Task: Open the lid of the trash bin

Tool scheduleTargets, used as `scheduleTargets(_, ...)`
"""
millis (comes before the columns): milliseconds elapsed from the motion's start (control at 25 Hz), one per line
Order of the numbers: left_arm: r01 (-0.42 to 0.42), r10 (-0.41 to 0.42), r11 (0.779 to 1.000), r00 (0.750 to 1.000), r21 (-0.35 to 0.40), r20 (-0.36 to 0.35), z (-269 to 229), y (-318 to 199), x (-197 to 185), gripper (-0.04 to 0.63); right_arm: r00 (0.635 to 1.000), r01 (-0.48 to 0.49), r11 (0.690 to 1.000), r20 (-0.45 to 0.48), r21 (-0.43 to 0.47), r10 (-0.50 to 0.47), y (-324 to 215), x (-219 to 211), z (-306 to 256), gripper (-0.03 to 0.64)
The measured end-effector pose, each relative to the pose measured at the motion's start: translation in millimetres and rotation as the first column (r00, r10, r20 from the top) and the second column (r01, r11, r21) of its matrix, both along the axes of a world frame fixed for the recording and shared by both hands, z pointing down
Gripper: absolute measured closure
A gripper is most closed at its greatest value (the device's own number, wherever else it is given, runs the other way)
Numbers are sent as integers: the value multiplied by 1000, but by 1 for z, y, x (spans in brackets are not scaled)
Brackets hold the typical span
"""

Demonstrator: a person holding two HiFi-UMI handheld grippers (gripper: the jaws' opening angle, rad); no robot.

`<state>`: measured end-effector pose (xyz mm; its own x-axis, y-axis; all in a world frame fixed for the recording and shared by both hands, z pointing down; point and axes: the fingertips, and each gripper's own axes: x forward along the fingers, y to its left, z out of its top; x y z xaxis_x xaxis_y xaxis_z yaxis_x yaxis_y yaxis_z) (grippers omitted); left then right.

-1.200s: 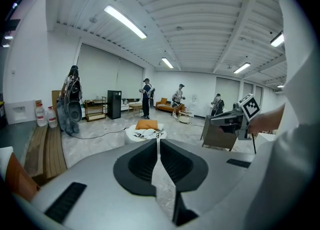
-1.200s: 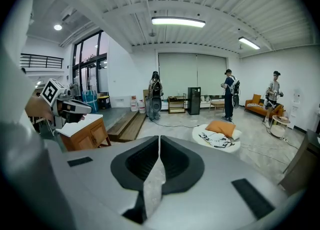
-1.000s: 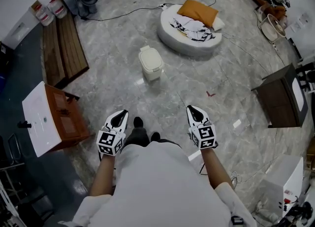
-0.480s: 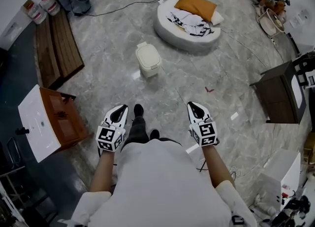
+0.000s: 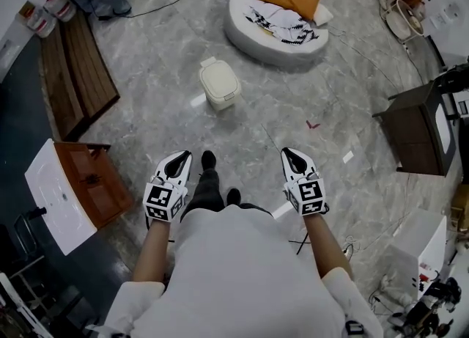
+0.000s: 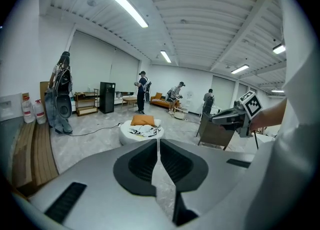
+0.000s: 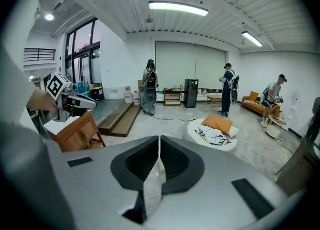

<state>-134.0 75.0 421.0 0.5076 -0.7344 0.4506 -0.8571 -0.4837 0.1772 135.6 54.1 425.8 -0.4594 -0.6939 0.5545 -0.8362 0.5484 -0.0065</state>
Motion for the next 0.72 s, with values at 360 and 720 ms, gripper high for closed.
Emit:
scheduleTargets(360,-81,81,996,997,-48,-1,23,-55,-13,563,999,-25,999,-36,-31,24,-37,-21,13,584)
scheduleTargets(720,-192,194,977,981,-98,14,50,-107,-17,563,996,-66,994,-63,-92,61,-71,-40,34,584)
